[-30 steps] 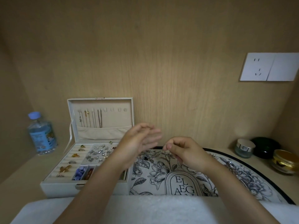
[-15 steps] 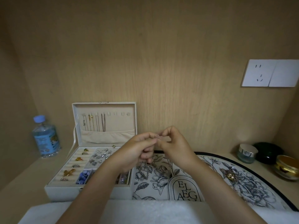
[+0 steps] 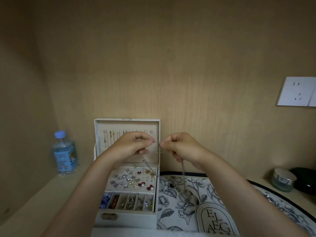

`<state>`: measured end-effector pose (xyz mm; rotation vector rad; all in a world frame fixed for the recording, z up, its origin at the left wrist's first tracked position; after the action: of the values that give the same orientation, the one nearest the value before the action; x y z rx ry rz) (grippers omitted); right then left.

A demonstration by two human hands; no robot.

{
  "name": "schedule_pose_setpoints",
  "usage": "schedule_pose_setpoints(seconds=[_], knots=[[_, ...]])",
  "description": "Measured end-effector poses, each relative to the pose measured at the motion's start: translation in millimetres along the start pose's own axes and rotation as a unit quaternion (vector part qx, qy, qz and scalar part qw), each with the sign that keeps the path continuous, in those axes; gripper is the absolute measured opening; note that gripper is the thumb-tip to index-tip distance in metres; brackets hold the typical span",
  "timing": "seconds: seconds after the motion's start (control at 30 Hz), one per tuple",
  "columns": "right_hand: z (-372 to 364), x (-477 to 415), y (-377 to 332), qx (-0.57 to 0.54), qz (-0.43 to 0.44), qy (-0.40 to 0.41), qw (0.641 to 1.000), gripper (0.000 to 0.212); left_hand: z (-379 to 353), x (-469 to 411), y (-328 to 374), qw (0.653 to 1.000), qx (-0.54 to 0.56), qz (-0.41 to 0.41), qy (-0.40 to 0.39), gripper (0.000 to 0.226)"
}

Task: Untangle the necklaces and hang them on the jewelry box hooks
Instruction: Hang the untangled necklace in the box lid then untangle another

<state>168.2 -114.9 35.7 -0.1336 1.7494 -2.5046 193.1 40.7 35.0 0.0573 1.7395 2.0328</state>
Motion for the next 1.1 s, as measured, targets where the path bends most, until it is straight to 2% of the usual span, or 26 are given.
schedule_pose_setpoints(seconds=[0.13, 0.3, 0.4, 0.53, 0.7, 0.83, 0.97, 1.1], knots=[[5.1, -17.8, -14.6, 0.028, 0.05, 0.119, 0.991, 0.012, 13.3, -10.7, -9.8, 0.998, -0.053, 0.007, 0.037, 0.013], [8.0, -33.6, -13.7, 0.055, 0.077, 0.313, 0.945, 0.017, 30.0, -31.6, -27.1, 0.978, 0.0, -0.004, 0.21, 0.016], [3.1, -34.3, -17.4, 0.096, 0.057, 0.377, 0.92, 0.021, 34.5, -37.2, -33.1, 0.968, 0.0, 0.01, 0.251, 0.021], [2.1, -34.8, -23.5, 0.152, 0.017, 0.423, 0.893, 0.02, 37.3, -38.4, -35.3, 0.964, -0.023, 0.041, 0.261, 0.032], [-0.7, -39.4, -17.7, 0.208, -0.014, 0.403, 0.891, 0.02, 33.3, -34.1, -41.1, 0.966, -0.067, 0.071, 0.239, 0.034], [-3.6, -44.3, 8.4, 0.217, -0.048, 0.31, 0.925, 0.025, 22.2, -24.0, -44.4, 0.975, -0.084, 0.053, 0.197, 0.028], [-4.4, -39.2, 30.5, 0.159, -0.019, 0.239, 0.958, 0.021, 8.7, -18.6, -45.1, 0.984, -0.098, 0.024, 0.147, 0.011], [-7.1, -33.5, 53.9, 0.111, -0.004, 0.155, 0.982, 0.016, 2.9, -10.2, -41.9, 0.981, -0.16, -0.009, 0.109, 0.036]])
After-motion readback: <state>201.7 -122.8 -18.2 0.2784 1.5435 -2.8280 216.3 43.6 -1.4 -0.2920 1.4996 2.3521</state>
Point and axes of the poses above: each hand's wrist, its own x-axis away from the middle knuckle, its own z-axis out of the back of the hand, y = z × x, the point moved 9 cm from there along -x, towards the middle knuckle, and after that the axes turned 6 degrees about -z, right-handed, at the moved point
